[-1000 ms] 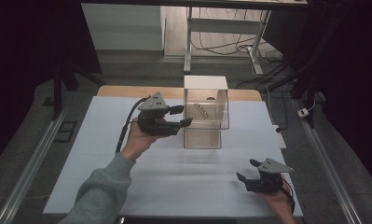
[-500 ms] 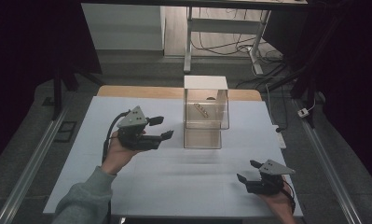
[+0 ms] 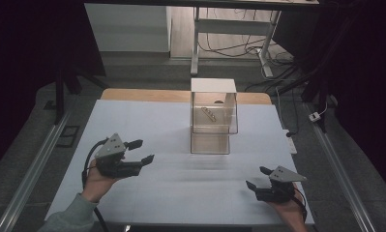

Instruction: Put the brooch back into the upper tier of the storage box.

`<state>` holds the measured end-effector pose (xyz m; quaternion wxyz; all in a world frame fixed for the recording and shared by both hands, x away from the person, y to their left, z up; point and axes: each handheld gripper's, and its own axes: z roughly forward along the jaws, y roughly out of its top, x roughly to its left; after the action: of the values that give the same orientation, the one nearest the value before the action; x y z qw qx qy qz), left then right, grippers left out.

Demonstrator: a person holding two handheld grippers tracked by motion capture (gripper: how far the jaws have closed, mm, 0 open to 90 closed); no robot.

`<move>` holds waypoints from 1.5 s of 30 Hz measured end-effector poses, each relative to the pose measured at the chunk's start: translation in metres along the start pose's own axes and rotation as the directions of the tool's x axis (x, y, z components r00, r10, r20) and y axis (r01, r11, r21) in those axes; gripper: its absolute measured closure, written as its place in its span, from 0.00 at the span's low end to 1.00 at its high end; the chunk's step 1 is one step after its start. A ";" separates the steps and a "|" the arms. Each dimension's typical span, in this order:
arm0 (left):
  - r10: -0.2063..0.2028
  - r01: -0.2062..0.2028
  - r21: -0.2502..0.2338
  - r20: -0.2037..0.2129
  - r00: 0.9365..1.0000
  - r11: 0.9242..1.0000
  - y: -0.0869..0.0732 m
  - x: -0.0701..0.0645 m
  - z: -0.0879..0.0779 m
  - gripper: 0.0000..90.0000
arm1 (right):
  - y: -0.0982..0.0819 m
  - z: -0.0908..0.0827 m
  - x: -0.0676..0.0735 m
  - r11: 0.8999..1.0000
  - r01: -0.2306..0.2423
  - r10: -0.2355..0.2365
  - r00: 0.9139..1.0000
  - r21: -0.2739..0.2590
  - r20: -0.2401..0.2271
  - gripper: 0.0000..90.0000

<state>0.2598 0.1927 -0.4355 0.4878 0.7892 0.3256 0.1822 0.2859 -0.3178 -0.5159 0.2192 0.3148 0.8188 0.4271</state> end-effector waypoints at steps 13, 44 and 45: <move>-0.068 0.072 0.071 -0.051 0.996 0.995 -0.057 0.015 -0.017 0.35 | -0.001 -0.001 0.000 1.000 0.002 -0.002 1.000 0.006 0.013 0.25; -0.126 0.138 0.130 -0.095 0.987 0.982 -0.102 0.025 -0.018 0.34 | -0.002 -0.001 0.000 1.000 0.014 -0.014 1.000 0.002 0.017 0.25; -0.126 0.137 0.130 -0.096 0.987 0.982 -0.102 0.025 -0.018 0.34 | -0.001 -0.001 0.000 1.000 0.018 -0.018 1.000 -0.004 0.010 0.25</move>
<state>0.2328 0.2530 -0.5186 0.4293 0.7886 0.4097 0.1611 0.2849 -0.3188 -0.5167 0.2279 0.3093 0.8195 0.4253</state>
